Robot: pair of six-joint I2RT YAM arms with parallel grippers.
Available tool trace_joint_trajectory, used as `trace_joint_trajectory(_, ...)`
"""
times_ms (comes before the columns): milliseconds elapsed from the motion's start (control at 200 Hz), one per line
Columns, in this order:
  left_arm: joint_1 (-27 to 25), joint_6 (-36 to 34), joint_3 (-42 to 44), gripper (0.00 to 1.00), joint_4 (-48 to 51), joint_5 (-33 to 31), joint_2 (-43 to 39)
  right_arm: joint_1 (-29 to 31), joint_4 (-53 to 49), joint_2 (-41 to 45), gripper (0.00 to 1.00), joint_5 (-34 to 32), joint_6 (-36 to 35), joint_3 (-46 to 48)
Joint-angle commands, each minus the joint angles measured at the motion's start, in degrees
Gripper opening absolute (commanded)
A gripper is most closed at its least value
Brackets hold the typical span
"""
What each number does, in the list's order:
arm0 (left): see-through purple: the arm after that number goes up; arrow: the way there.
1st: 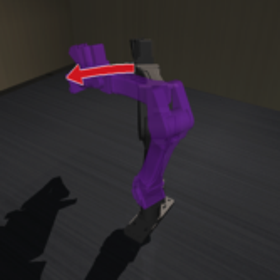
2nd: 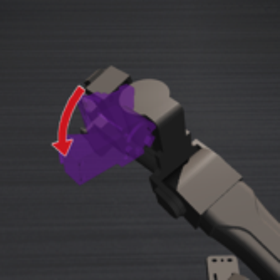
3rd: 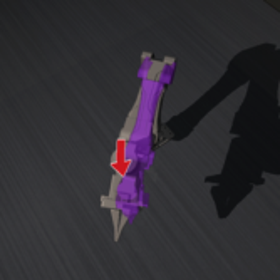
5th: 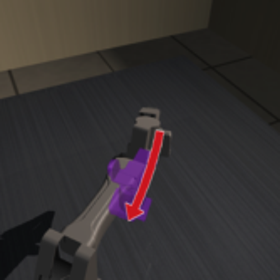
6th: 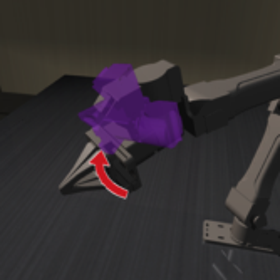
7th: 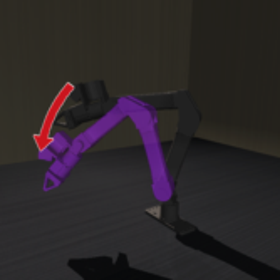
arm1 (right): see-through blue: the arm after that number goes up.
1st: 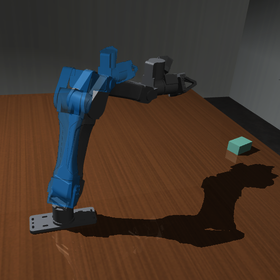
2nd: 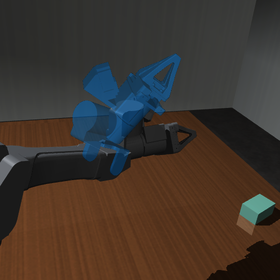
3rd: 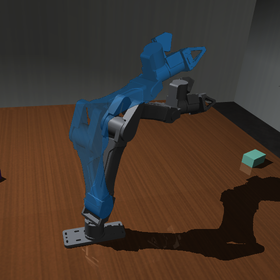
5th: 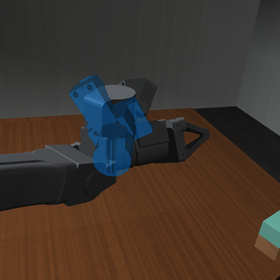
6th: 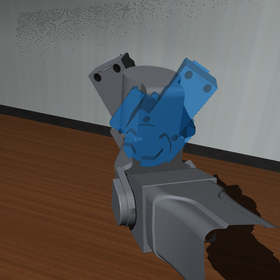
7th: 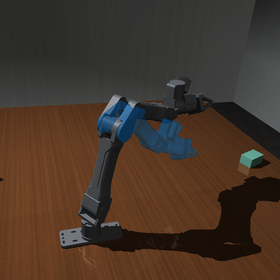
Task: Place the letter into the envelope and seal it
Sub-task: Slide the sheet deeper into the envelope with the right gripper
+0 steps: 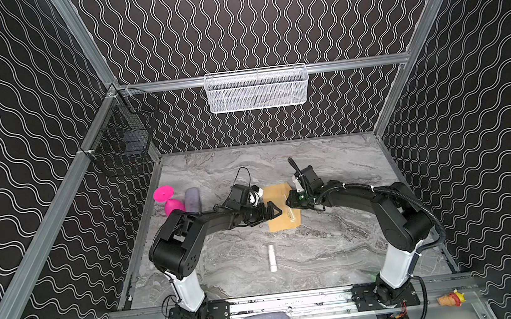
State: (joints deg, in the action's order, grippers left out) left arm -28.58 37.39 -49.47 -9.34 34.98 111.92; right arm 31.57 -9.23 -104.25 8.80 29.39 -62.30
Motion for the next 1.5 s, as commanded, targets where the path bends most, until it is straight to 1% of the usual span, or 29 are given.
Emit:
trace_joint_trajectory(0, -0.08, 0.83, 0.38, 0.96, 4.16, -0.89, 0.58, 0.68, -3.84, 0.28, 0.38, -2.99, -0.75, -0.78)
trace_joint_trajectory(330, -0.17, 1.68, 0.34, 0.94, 2.27, 0.97, 1.33, 1.36, -3.10, -0.58, 0.42, -1.93, -0.03, 1.00)
trace_joint_trajectory(566, -0.25, 2.03, 0.61, 0.93, 1.43, 1.32, 1.61, 1.91, -2.28, -1.55, 0.41, -0.76, 0.49, 0.87)
trace_joint_trajectory(1431, -0.73, 2.51, 1.68, 0.92, 0.16, 1.66, 1.04, 4.20, -2.19, -2.65, 0.40, -0.36, 0.94, -0.49)
trace_joint_trajectory(1496, -0.74, 2.43, 1.87, 0.92, 0.28, 1.41, 0.81, 4.18, -3.57, -1.68, 0.40, -1.99, 0.31, -0.99)
